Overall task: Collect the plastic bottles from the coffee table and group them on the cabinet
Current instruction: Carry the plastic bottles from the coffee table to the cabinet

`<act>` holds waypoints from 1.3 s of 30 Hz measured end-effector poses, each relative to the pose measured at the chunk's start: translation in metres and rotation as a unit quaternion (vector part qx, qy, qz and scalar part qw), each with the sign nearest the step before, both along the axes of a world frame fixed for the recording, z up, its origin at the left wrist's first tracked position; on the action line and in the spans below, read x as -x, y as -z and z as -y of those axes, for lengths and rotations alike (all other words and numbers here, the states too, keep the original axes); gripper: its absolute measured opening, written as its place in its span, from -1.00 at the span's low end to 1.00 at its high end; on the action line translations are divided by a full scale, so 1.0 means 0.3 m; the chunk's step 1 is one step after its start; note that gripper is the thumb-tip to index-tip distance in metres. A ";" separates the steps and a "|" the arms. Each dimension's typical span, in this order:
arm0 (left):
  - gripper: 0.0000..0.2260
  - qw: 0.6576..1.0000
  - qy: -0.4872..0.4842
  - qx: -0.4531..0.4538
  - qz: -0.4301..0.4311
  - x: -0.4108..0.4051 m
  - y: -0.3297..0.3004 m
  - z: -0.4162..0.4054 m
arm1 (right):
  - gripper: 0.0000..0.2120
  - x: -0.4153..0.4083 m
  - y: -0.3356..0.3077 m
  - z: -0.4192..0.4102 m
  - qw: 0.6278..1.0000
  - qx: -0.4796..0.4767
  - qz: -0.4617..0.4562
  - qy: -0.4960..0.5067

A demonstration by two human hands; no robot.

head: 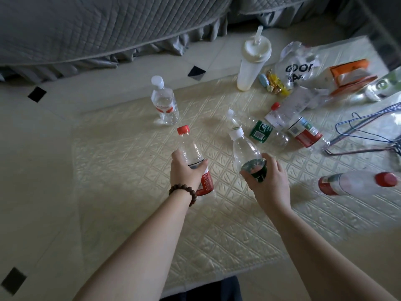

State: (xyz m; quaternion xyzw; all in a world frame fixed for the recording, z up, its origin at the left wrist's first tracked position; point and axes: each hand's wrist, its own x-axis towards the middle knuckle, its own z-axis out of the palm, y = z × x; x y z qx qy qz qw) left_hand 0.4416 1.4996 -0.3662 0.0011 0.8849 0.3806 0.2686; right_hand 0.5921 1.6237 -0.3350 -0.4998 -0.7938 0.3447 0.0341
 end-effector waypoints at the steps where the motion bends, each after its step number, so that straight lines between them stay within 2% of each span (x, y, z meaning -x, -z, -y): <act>1: -0.37 1.000 0.008 -0.009 -0.006 -0.002 -0.049 0.004 | -0.31 0.004 -0.044 0.008 1.000 0.004 -0.006 0.004; 12: -0.35 0.984 0.102 -0.087 -0.118 -0.052 -0.615 0.130 | -0.31 -0.084 -0.541 0.145 0.994 -0.032 -0.072 0.069; 18: -0.39 0.967 0.159 -0.142 -0.139 -0.135 -0.822 0.207 | -0.33 -0.184 -0.718 0.259 0.986 -0.066 -0.094 0.123; 24: -0.39 0.949 0.239 -0.167 -0.121 -0.258 -0.879 0.232 | -0.32 -0.365 -0.793 0.374 0.964 -0.095 -0.121 0.214; 31: -0.39 0.909 0.358 -0.191 -0.094 -0.509 -0.887 0.206 | -0.34 -0.691 -0.791 0.512 0.923 -0.119 -0.119 0.345; 39: -0.29 0.822 0.516 -0.218 -0.098 -0.903 -0.925 0.101 | -0.36 -1.100 -0.829 0.671 0.852 -0.150 -0.112 0.489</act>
